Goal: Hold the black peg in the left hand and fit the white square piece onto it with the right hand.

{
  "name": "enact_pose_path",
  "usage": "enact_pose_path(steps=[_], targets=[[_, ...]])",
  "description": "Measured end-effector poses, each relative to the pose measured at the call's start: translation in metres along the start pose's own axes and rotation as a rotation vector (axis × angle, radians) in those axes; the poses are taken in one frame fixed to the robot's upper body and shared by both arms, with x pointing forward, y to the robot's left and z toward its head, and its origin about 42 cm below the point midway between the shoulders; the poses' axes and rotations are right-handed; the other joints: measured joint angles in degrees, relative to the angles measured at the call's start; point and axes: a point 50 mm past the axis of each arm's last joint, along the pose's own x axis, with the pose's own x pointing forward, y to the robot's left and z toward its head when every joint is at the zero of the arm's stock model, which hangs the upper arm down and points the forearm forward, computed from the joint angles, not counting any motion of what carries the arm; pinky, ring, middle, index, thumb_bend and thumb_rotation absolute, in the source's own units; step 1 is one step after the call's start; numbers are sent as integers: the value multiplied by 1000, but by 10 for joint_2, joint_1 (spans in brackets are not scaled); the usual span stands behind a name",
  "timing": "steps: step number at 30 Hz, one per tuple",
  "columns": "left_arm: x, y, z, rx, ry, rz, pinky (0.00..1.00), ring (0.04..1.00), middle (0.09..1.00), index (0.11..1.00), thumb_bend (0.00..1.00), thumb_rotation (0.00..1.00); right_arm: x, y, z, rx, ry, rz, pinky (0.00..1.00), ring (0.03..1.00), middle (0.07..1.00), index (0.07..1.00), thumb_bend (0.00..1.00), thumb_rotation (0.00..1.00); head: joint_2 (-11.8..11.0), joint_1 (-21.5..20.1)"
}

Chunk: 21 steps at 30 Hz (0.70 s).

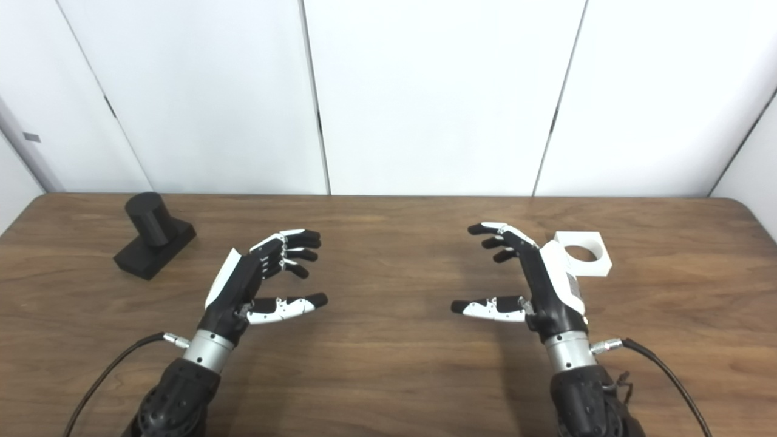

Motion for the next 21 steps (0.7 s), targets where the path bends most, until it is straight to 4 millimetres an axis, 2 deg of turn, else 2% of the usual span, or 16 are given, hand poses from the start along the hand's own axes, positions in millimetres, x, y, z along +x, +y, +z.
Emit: enact_pose_path(steps=[7, 9, 11, 12, 13, 16, 19, 20, 21], targets=[[0, 0, 0, 0, 1, -1, 570, 702, 755, 736, 730, 34, 0, 0, 0, -3, -1, 0, 588, 697, 769, 710, 659, 0, -1, 11], [0, -1, 0, -2, 1, -1, 574, 704, 757, 737, 733, 47, 0, 0, 0, 1, -1, 0, 587, 699, 769, 710, 661, 0, -4, 32], [0, -3, 0, -3, 1, -4, 572, 704, 756, 741, 737, 64, 0, -1, 0, 7, -4, -1, 595, 704, 772, 710, 659, 0, -13, 72], [1, -4, 0, -5, 1, -6, 573, 706, 757, 743, 737, 66, 0, -2, -1, 10, -8, -1, 600, 705, 772, 711, 659, 0, -13, 72], [1, -6, 0, -9, 2, -8, 569, 705, 757, 744, 738, 69, 0, -3, -1, 14, -13, -2, 601, 703, 772, 713, 658, 0, -18, 89], [2, -15, -1, -22, 8, -13, 556, 701, 756, 742, 749, 70, -1, -8, -5, 17, -20, -5, 578, 689, 767, 711, 658, 0, -32, 132], [4, -25, 0, -31, 10, -15, 577, 709, 764, 750, 748, 99, -2, -13, -12, 16, -3, -11, 570, 690, 768, 714, 662, 0, -38, 148], [5, -29, 1, -31, 12, -15, 578, 707, 764, 752, 741, 105, -2, -14, -14, 16, 2, -14, 568, 690, 767, 715, 662, 0, -49, 181], [6, -31, 1, -19, 13, -16, 581, 706, 764, 752, 736, 105, -3, -17, -15, 15, 5, -16, 565, 690, 767, 716, 662, 0, -49, 181]])
